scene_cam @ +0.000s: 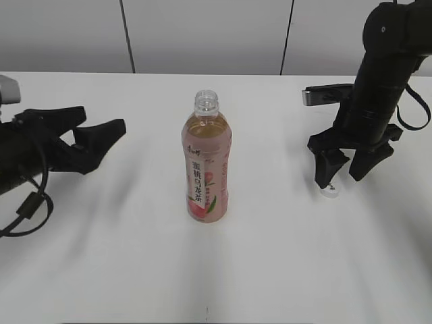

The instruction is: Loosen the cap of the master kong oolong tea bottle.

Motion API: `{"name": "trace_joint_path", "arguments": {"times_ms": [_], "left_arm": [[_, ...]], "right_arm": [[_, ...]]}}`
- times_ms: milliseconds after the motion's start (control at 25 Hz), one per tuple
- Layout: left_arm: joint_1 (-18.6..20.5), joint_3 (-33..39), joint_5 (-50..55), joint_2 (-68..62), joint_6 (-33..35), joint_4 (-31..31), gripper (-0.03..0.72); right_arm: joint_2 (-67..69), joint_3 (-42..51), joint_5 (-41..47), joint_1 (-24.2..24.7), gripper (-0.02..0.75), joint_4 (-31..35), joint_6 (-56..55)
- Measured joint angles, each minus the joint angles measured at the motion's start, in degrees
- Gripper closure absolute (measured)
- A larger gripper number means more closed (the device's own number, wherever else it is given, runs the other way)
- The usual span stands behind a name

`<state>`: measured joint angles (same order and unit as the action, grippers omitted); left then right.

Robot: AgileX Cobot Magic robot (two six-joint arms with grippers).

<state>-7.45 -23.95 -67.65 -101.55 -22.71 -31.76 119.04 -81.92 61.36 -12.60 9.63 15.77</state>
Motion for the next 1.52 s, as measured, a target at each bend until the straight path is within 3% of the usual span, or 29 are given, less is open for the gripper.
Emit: {"name": "trace_joint_path", "arguments": {"times_ms": [520, 680, 920, 1240, 1360, 1520], "left_arm": [[4.7, 0.05, 29.65, 3.91, -1.93, 24.5, 0.136], [7.43, -0.29, 34.59, 8.47, -5.61, 24.79, 0.165], [9.44, -7.01, 56.2, 17.6, -8.99, 16.46, 0.181], [9.5, -10.87, 72.68, 25.19, -8.95, 24.48, 0.198], [9.5, -10.87, 80.52, 27.14, -1.22, 29.31, 0.209], [9.5, -10.87, 89.1, 32.93, 17.29, 44.6, 0.213]], "right_arm": [[0.0, 0.0, 0.03, 0.0, 0.183, 0.6, -0.25], [0.0, 0.0, 0.24, 0.0, 0.183, 0.89, -0.25], [-2.2, 1.29, 0.57, 0.0, 0.185, 3.51, -0.57], [-13.96, 9.29, 0.07, 0.0, 0.218, 2.47, -3.63], [-19.3, 14.7, 0.08, 0.0, 0.223, 0.91, -5.61], [-28.29, 21.41, -0.33, 0.0, 0.225, -0.51, -7.14]]}}
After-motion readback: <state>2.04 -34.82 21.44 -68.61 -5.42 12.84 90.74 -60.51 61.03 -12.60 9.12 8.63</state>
